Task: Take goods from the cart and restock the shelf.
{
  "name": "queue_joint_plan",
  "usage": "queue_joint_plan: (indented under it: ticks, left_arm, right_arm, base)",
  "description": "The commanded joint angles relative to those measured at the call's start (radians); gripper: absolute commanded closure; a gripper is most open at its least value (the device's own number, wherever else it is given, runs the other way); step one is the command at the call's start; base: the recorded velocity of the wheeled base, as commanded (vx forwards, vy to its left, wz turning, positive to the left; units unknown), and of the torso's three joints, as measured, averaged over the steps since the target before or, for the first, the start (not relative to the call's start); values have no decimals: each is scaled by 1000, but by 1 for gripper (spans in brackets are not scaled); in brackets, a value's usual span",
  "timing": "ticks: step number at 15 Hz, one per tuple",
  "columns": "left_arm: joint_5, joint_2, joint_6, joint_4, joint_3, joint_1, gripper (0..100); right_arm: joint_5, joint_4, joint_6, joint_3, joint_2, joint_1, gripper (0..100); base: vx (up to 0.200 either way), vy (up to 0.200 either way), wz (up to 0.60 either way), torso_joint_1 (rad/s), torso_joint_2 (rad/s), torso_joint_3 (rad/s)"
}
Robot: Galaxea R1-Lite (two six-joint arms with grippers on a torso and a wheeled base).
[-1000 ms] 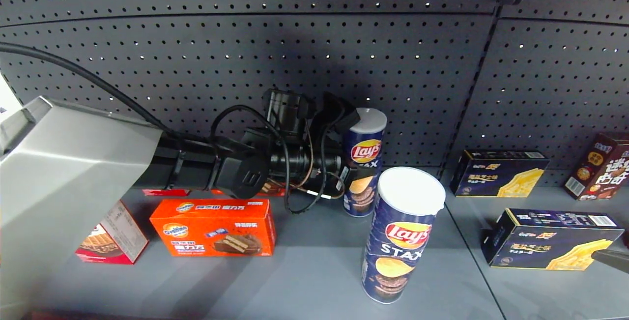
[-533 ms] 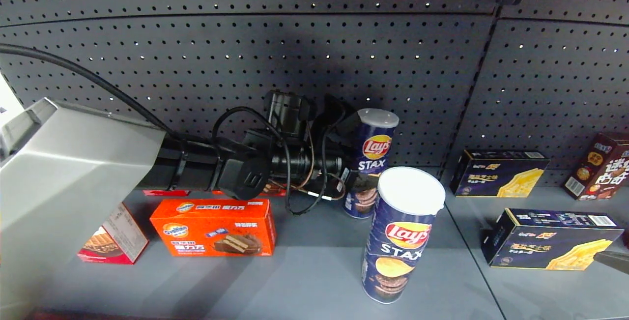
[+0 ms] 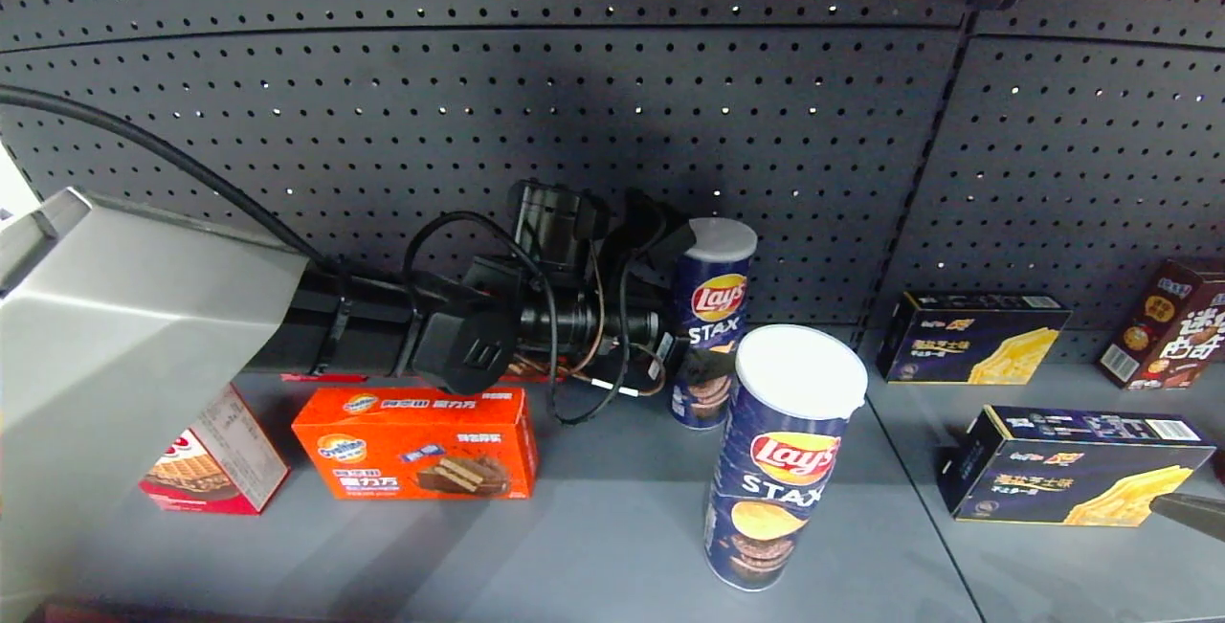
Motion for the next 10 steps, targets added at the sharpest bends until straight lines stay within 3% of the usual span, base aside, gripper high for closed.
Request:
queue_joint_plan:
  ticks: [1,10]
  left_arm:
    - [0,-39,2,-2,35,2,0]
    - [0,-125,3,-8,121,25,0]
  right_arm:
    - [-1,1,5,-6,19,0,0]
    - [-12,-31,127,-5,90,-20,0]
  base:
    - [0,0,0,0,0,0]
    - [0,0,0,0,0,0]
